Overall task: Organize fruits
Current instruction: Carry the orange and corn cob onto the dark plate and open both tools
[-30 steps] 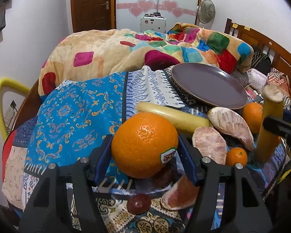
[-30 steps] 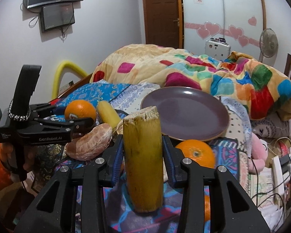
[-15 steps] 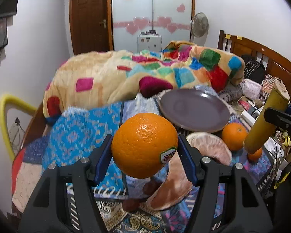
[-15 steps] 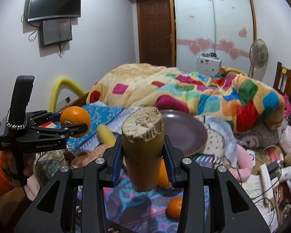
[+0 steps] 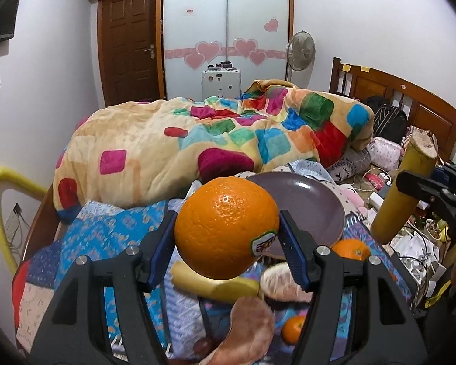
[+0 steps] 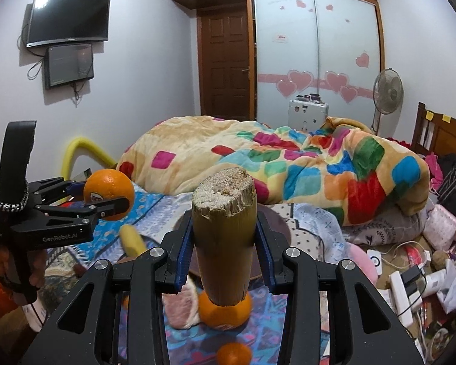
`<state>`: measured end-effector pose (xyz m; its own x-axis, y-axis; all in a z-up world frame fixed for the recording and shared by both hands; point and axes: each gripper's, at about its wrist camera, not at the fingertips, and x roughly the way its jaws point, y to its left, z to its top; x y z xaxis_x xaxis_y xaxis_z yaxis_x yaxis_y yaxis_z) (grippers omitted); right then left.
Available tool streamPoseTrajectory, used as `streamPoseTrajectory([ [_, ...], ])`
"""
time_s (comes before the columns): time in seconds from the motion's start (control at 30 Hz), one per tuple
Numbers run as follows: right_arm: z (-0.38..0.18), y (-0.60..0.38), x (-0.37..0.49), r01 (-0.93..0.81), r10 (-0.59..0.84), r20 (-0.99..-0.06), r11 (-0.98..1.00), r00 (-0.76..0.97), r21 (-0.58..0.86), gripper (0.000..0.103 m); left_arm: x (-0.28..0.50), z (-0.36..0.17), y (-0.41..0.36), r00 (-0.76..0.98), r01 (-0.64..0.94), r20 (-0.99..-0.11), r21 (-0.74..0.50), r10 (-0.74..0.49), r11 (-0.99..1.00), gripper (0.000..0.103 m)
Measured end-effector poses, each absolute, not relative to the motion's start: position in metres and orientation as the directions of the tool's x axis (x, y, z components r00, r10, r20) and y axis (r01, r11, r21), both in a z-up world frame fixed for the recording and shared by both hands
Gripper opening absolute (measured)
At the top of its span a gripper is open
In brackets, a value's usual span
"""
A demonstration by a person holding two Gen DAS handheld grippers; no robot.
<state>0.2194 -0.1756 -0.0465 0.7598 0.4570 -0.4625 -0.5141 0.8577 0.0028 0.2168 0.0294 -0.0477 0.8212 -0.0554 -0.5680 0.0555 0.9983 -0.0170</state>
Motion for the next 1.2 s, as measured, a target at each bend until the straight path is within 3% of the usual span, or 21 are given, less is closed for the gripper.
streamPoseTrajectory([
  [0.3, -0.067, -0.176, 0.254, -0.495, 0.419, -0.517, 0.869, 0.746, -0.011, 0.035, 0.256, -0.060, 0.017, 0.802, 0.045, -0.596, 0.005, -0.033, 0.999, 0.065],
  [0.93, -0.098, -0.154, 0.316, -0.534, 0.437, -0.641, 0.844, 0.632, 0.049, 0.035, 0.326, -0.108, -0.006, 0.604, 0.129, -0.795, 0.030, -0.055, 0.991, 0.065],
  [1.2, -0.109, -0.147, 0.338, -0.517, 0.428, -0.674, 0.852, 0.602, 0.079, 0.036, 0.333, -0.112, -0.013, 0.614, 0.145, -0.788, 0.054, -0.047, 0.988, 0.070],
])
